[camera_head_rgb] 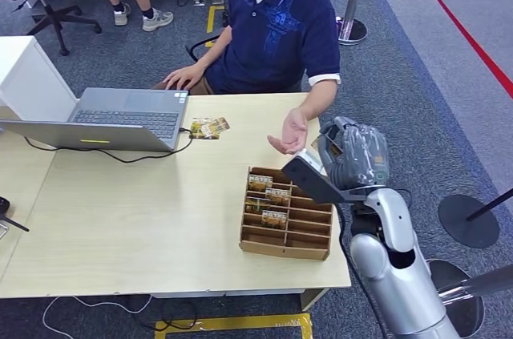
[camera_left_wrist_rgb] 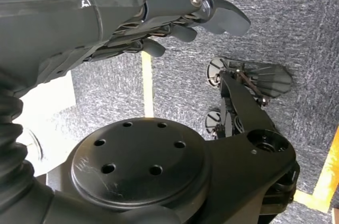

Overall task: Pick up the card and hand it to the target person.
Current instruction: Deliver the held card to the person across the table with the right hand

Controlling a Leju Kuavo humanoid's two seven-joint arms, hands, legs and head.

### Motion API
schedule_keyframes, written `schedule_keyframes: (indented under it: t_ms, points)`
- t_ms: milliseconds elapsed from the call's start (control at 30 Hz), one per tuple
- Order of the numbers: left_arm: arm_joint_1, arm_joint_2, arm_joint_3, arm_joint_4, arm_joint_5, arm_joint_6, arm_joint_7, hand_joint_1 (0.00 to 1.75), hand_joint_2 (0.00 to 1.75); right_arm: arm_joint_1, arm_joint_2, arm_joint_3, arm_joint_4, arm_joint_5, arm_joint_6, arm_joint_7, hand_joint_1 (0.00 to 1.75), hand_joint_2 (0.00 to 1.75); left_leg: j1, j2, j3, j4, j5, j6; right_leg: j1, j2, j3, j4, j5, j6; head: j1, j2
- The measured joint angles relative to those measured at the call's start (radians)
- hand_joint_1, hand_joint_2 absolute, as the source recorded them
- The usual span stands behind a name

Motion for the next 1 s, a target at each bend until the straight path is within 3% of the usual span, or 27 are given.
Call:
schedule_keyframes:
  t_ms: [433,567,733,1000]
  points:
    - [-0.001,0.0,-0.001,0.0,0.0,-0.007,0.007,0.0,1.75,-0.088,0.002,-0.02,-0.008,-0.06,0.061,-0.032,1.61,1.75,0.0,0.0,-0.001,0.0,0.001,0.0,0.0,-0.001,0.0,0.0,0.001,0.0,0.0,0.0]
    - [-0.002,0.0,-0.001,0.0,-0.001,-0.007,0.019,0.0,1.75,-0.129,0.043,-0.003,0.084,-0.081,0.097,-0.042,1.61,1.75,0.0,0.0,-0.001,0.0,0.001,-0.001,0.0,0.0,0.0,0.001,0.001,0.0,0.0,0.0]
    - [-0.003,0.0,-0.001,0.0,-0.001,-0.007,0.021,0.0,1.75,-0.166,0.092,0.033,0.208,-0.066,0.074,-0.042,1.61,1.75,0.0,-0.001,-0.001,0.0,0.002,-0.002,0.0,-0.001,-0.001,0.002,0.001,-0.001,0.0,0.0]
    - [-0.002,0.0,-0.001,0.0,-0.001,-0.005,0.033,0.0,1.75,-0.191,0.12,0.056,0.279,-0.069,0.073,-0.041,1.61,1.75,0.0,-0.002,-0.001,0.0,0.002,-0.002,0.0,-0.002,-0.001,0.002,0.001,-0.002,0.0,0.0]
